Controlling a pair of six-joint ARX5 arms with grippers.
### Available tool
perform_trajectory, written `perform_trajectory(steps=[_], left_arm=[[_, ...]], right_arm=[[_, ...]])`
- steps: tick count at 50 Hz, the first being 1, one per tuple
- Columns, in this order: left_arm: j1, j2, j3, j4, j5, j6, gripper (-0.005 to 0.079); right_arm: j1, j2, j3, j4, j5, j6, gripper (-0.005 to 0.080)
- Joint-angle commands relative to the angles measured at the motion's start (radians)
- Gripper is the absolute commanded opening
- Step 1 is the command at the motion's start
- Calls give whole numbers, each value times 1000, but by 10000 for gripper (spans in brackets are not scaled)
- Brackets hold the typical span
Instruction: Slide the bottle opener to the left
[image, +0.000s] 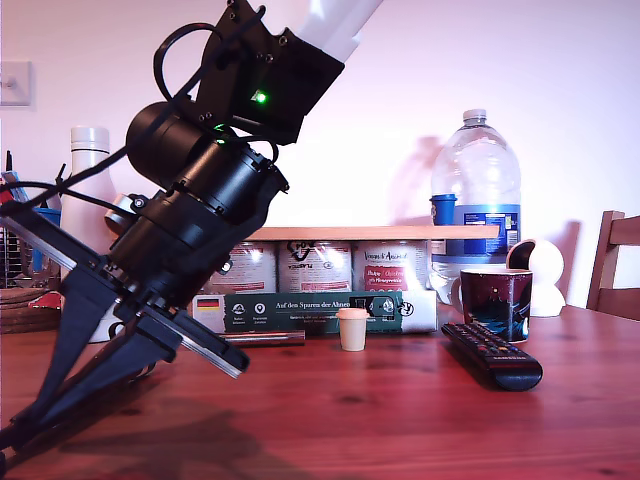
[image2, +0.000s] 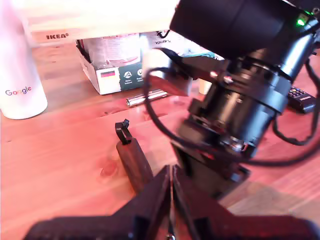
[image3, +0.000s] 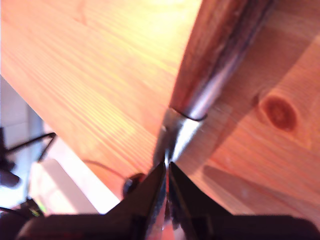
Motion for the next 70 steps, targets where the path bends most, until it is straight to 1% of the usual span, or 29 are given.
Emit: perform_trajectory(steps=[1,8,15,19,29,33,37,41,46,60,66,70], left_arm=[[2,0,-10,-16,-6,-6,-24],[2,0,-10,-16,-6,-6,-24],[2,0,-10,-16,-6,-6,-24],[2,0,-10,-16,-6,-6,-24],[2,0,-10,-16,-6,-3,-24],[2,0,-10,-17,-6,-3,-24],[2,0,-10,-17,-6,-3,-24],[2,0,-10,-18,-6,-3,-24],[2,0,-10,-19,-6,-4,-24],[2,0,-10,-19,-7,-6,-24],[2,1,-10,-20,-6,-7,-24],[2,1,-10,-20,-6,-7,-24]], right_arm=[[-15,17,10,-21,-1,-56,-13],[-56,-16,10,-64,3,-147,-13],[-100,-78,10,-125,58,-271,-12],[-124,-117,10,-155,60,-343,-12],[-181,-171,30,-151,55,-321,-12],[-195,-197,32,-151,71,-387,-12],[-194,-227,32,-150,151,-454,-12],[-183,-257,32,-132,254,-508,-12],[-163,-290,32,-89,330,-534,-12],[-110,-360,26,-36,470,-575,-12],[-90,-394,-7,6,483,-577,-12],[-78,-434,-71,51,505,-576,-12]])
